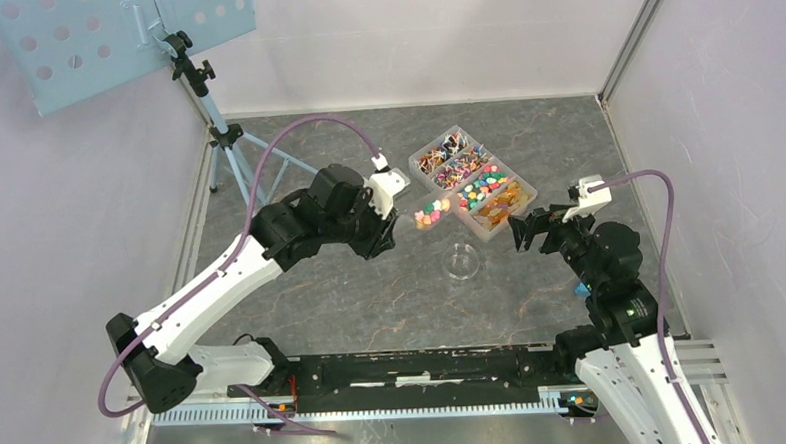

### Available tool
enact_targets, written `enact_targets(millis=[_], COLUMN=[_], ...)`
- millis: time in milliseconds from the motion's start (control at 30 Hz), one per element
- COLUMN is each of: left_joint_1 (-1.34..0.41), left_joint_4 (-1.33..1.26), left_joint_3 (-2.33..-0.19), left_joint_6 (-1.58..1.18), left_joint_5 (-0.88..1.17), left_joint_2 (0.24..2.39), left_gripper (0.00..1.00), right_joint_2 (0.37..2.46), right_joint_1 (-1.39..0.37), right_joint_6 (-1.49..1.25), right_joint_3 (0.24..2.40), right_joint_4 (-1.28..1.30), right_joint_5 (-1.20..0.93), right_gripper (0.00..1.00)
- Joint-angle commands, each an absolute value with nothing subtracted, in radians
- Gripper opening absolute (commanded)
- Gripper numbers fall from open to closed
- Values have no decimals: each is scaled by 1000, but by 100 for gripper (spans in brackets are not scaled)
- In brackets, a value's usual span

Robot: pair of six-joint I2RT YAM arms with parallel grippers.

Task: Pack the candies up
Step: Place the fake candies in the packing bottle.

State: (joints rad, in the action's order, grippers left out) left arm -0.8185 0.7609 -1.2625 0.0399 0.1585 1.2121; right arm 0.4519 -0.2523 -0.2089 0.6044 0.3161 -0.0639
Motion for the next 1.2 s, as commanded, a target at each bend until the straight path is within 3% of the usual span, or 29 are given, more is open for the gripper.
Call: enact_targets(millis=[0, 733, 1167], left_joint_1=[-863, -973, -996], left_joint_4=[805, 987, 1032], left_joint_3=[-1270, -1408, -1450], left_joint_6=[-29, -119, -137], left_joint_5=[144, 135, 124], left_joint_2=[1194, 1381, 1463], left_gripper=[2, 2, 2], right_joint_2=[458, 424, 424], right_joint_1=[-247, -248, -248], right_joint_6=[-189, -261, -334], right_joint_3=[611, 520, 428], right_joint_4=[313, 266, 186], right_joint_5=[-68, -158, -290], right_gripper=[98, 97, 79])
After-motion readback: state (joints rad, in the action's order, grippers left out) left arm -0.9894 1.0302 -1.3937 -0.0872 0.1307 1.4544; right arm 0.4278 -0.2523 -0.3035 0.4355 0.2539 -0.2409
